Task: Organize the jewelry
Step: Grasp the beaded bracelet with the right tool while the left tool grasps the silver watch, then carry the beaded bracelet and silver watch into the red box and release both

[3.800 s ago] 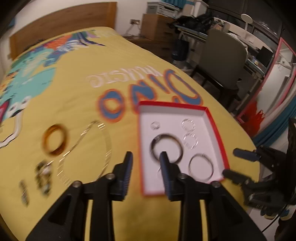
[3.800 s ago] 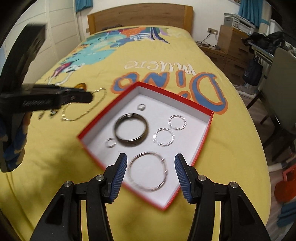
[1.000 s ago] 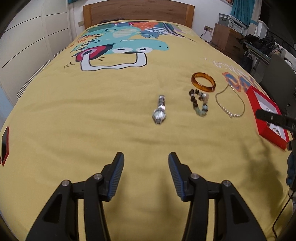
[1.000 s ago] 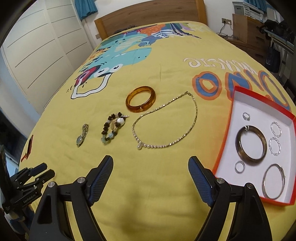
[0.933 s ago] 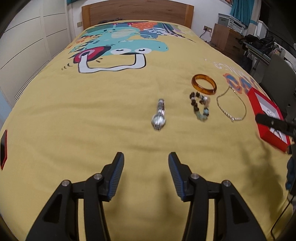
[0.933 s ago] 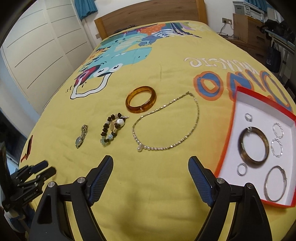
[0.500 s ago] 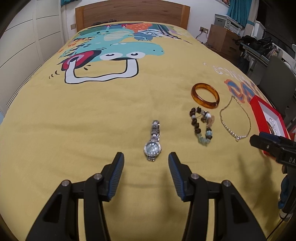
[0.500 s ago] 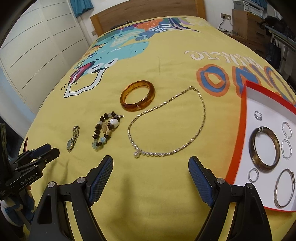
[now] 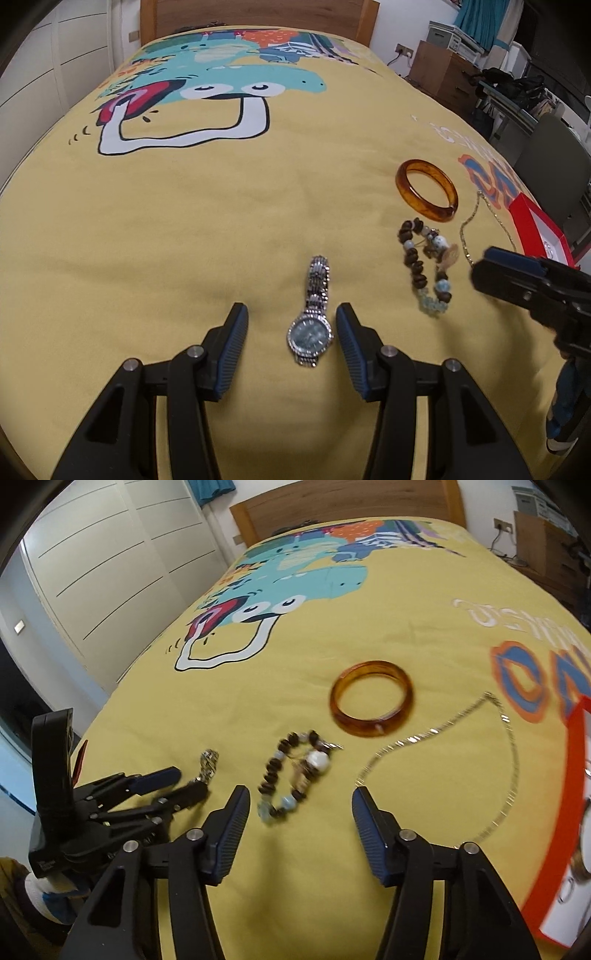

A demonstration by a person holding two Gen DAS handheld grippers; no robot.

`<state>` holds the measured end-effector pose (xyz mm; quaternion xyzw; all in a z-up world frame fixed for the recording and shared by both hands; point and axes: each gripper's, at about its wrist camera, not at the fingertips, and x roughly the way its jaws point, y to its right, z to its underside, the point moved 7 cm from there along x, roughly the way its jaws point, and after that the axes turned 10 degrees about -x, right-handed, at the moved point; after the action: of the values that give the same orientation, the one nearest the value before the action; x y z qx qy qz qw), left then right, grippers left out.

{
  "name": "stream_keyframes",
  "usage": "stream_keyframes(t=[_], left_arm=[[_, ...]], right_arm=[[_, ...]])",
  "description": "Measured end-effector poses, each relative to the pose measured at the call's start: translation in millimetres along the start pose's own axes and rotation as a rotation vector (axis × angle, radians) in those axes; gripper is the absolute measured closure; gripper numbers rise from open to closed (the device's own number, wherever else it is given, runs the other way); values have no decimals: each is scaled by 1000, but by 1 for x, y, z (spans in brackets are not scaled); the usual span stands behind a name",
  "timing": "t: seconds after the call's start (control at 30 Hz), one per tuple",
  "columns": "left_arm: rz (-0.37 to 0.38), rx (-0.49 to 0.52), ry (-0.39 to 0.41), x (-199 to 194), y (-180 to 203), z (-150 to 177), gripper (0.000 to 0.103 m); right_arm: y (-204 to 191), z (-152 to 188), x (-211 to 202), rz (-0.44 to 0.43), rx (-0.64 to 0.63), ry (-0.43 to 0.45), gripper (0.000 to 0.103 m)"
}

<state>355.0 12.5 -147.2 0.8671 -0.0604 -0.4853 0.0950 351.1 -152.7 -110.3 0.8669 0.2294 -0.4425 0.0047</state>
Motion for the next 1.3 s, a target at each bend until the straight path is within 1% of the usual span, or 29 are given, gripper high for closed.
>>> stream_keyframes(t=[0.17,0.2,0.23,0.27,0.3,0.4,0.47,0.5,0.53,0.6,0.63,0.73,0.87,0.97,1.1,1.3], left_arm=[[4,25,-9,5,-2,2,58],[-2,31,-5,4,-3,4,64],[-6,35,-3,4,-5,5,68],[-8,35,-1,3,-7,5,76],[-7,32,-2,1,-11,6,80],[-3,23,2,-7,-19,9,80],[-8,22,9,-12,-22,12,80],[-10,17,12,-16,-24,14,80],[-13,14,14,-19,-26,16,80],[-19,9,19,-27,-30,21,80],[-21,6,21,-30,-31,22,80],[-17,-9,25,-42,-35,28,80],[-4,-24,43,-63,-35,35,80],[3,-20,57,-79,-31,40,80],[14,-12,75,-102,-21,49,81],[49,9,88,-128,4,64,80]], right_arm=[[-8,-12,24,-12,-19,-30,47],[-8,-13,30,-5,-25,-41,47],[-8,-14,33,-2,-27,-47,47],[-9,-15,38,2,-27,-57,47],[-9,-15,41,0,-27,-63,47],[-13,-13,51,8,-45,-84,47],[-15,-11,57,28,-58,-93,50],[-16,-10,59,40,-63,-95,55],[-15,-8,61,57,-68,-97,68],[-13,-6,62,88,-74,-97,84],[-12,-5,61,86,-63,-93,85],[-13,-2,51,73,-54,-76,87],[-22,6,27,29,-36,-41,89],[-30,14,1,2,-21,-8,89],[-36,26,-38,-10,-9,31,89],[-40,50,-100,4,-1,85,89]])
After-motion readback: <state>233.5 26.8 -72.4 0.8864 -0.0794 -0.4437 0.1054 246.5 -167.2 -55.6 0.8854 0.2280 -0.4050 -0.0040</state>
